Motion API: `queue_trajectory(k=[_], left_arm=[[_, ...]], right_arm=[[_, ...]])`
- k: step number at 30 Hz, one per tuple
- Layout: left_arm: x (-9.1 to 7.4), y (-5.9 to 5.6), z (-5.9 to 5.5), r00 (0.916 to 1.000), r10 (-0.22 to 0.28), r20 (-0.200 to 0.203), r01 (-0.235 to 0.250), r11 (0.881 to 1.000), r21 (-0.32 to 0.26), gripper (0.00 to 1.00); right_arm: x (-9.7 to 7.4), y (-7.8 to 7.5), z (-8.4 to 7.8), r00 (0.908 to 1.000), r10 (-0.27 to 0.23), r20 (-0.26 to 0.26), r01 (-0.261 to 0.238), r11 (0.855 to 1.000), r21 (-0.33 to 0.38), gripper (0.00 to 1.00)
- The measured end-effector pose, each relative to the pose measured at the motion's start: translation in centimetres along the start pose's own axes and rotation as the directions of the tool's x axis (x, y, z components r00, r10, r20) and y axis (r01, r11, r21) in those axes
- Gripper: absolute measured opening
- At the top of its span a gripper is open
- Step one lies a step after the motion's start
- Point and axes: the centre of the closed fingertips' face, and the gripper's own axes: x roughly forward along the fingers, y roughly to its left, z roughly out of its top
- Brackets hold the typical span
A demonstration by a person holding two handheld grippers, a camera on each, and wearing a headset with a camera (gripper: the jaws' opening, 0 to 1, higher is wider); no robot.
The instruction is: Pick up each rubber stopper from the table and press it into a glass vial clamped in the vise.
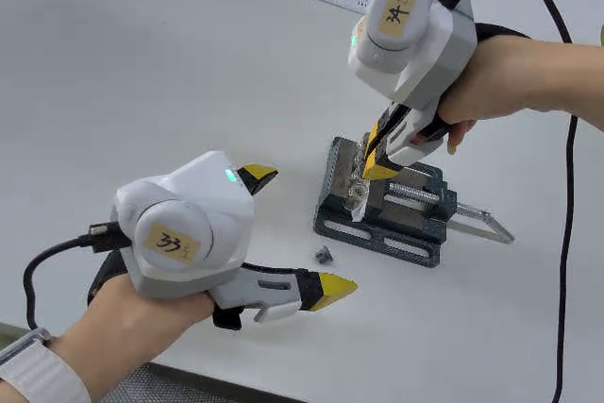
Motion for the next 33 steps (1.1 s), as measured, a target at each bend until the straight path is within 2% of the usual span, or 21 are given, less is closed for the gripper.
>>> queue_trajectory(k=[9,29,33], left_arm=[[-0.04,-0.17,0.02,1.0000,-0.004,-0.001,0.004,1.000,-0.001,0.85],[-0.15,-0.32,-0.01,0.9999,-0.011,-0.005,0.011,1.000,0.000,0.83],[-0.16,-0.27,-0.01,0.9999,-0.011,-0.003,0.011,1.000,-0.001,0.83]], right_arm=[[-0.04,-0.02,-0.01,1.0000,-0.008,0.006,0.008,1.000,-0.015,0.06],[-0.20,0.58,0.07,0.9995,-0.003,0.032,0.003,1.000,0.013,0.11],[-0.58,0.73,0.38,0.9986,0.002,0.054,-0.003,1.000,0.025,0.11]])
